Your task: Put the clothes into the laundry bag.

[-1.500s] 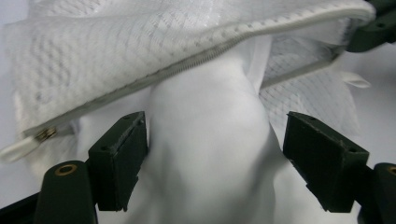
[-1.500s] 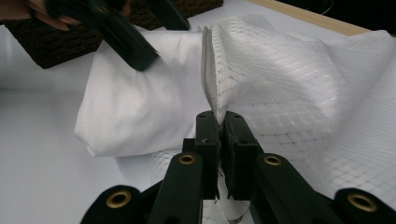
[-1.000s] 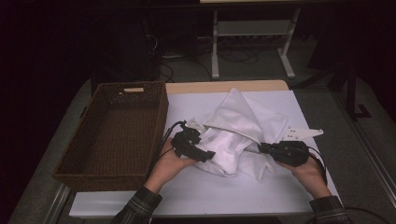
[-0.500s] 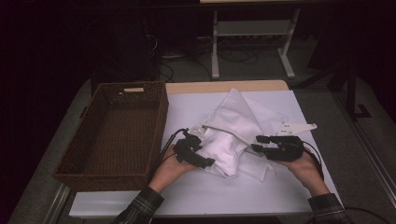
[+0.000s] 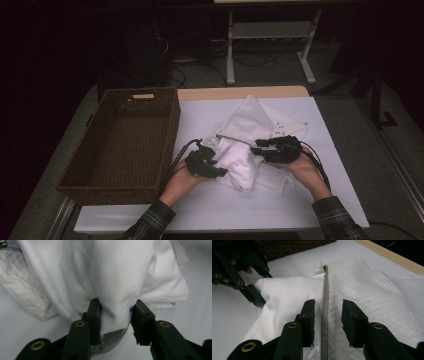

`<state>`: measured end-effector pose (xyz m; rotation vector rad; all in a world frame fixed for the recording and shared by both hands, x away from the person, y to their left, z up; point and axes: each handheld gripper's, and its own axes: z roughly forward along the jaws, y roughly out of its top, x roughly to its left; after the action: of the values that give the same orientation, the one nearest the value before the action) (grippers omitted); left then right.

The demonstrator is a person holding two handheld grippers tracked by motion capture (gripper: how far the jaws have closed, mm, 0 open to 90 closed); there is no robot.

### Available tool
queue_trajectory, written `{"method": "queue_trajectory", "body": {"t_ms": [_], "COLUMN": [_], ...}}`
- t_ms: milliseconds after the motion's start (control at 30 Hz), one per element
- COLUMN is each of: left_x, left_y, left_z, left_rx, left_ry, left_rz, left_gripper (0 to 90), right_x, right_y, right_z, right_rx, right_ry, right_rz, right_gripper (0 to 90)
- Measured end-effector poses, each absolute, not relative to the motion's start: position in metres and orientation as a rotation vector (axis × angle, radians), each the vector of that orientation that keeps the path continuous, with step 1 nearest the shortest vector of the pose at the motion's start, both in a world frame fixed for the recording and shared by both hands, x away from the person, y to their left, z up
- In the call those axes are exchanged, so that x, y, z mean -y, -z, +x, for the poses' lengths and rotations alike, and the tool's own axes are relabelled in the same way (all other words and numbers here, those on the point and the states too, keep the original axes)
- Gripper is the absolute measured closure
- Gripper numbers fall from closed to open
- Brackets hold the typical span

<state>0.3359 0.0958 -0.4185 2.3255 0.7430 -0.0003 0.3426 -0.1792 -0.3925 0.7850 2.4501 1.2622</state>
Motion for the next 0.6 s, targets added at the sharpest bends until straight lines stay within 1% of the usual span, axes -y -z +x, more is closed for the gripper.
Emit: {"method": "queue_trajectory", "body": {"t_ms": [33, 167, 267, 300, 367, 600], "left_x": [-0.096, -0.096, -0.095, -0.094, -0.093, -0.09], "left_y": [0.42, 0.419, 0.418, 0.417, 0.416, 0.414], "left_z": [0.336, 0.335, 0.333, 0.333, 0.333, 0.332], "left_rx": [-0.748, -0.74, -0.735, -0.732, -0.727, -0.721], "left_ry": [0.005, -0.004, -0.003, 0.001, 0.006, 0.006], "left_rz": [2.318, 2.317, 2.301, 2.296, 2.289, 2.287], "left_gripper": [68.6, 71.9, 72.3, 74.4, 75.3, 76.4], "right_x": [0.181, 0.183, 0.184, 0.186, 0.188, 0.189], "right_y": [0.395, 0.396, 0.396, 0.393, 0.389, 0.385], "right_z": [0.343, 0.343, 0.343, 0.342, 0.341, 0.34], "right_rx": [-2.446, -2.442, -2.439, -2.419, -2.403, -2.395], "right_ry": [-1.247, -1.261, -1.269, -1.296, -1.331, -1.351], "right_rz": [0.802, 0.814, 0.814, 0.81, 0.81, 0.801], "right_gripper": [72.7, 82.6, 83.7, 87.2, 89.6, 89.7]}}
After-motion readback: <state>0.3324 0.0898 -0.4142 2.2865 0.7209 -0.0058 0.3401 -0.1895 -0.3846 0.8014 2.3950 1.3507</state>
